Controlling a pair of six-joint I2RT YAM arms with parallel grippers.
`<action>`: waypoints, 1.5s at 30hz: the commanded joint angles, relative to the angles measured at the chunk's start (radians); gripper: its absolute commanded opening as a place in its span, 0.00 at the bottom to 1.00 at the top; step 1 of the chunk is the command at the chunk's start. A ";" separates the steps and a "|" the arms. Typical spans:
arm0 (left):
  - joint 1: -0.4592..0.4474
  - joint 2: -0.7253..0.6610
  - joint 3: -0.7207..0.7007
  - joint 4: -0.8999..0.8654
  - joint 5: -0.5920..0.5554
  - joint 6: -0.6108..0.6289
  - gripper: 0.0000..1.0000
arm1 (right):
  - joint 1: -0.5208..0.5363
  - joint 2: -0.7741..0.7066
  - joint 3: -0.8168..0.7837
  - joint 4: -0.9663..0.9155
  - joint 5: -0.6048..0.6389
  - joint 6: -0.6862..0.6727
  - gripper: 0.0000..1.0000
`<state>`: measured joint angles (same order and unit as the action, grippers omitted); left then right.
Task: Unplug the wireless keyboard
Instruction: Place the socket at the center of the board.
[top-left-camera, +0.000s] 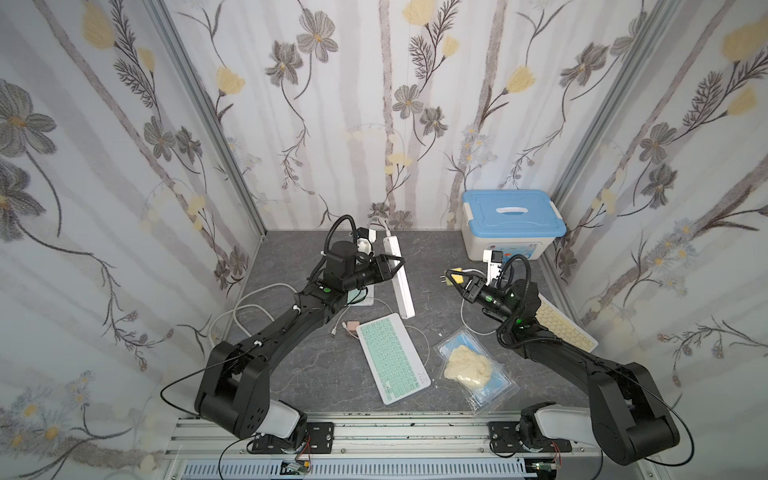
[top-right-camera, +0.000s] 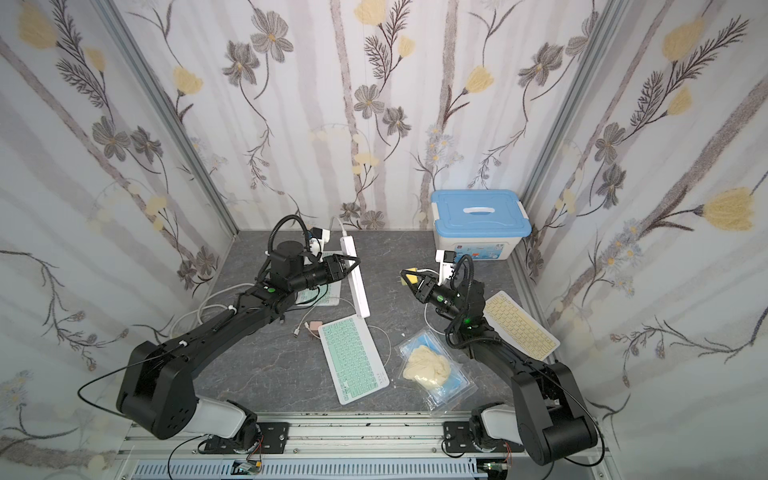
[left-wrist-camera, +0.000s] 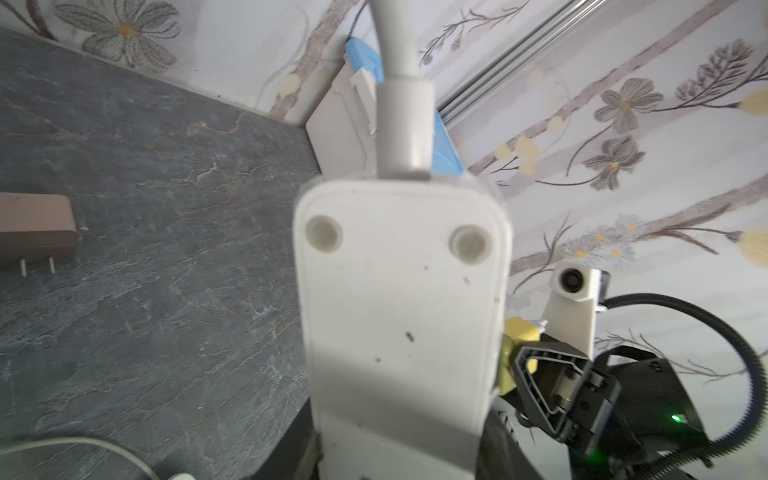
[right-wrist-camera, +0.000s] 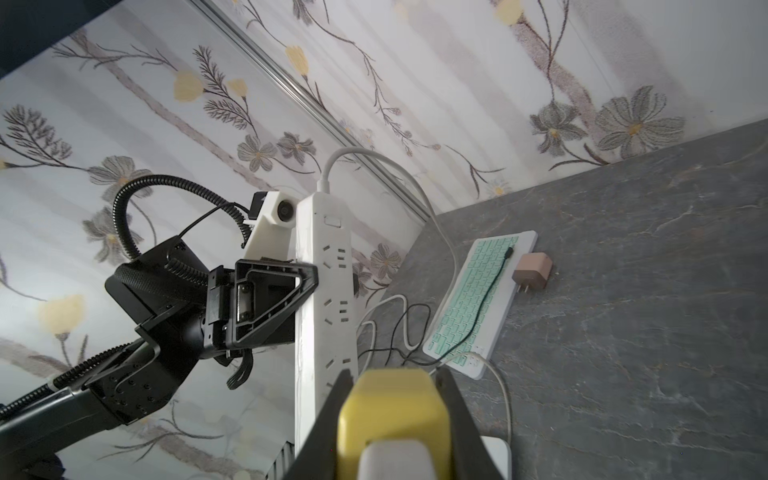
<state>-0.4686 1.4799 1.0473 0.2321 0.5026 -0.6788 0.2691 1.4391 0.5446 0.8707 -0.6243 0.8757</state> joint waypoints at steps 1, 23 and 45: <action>0.002 0.096 0.054 0.032 -0.022 0.058 0.00 | -0.004 -0.043 -0.032 -0.090 0.009 -0.186 0.00; 0.044 0.830 0.681 -0.100 -0.094 0.127 0.00 | 0.013 -0.010 -0.172 0.062 0.188 -0.290 0.00; 0.088 0.962 0.738 -0.055 -0.001 -0.017 0.58 | 0.077 0.064 -0.094 -0.017 0.207 -0.345 0.00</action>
<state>-0.3824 2.4634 1.7885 0.1585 0.5259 -0.7013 0.3420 1.4971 0.4412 0.8368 -0.4160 0.5503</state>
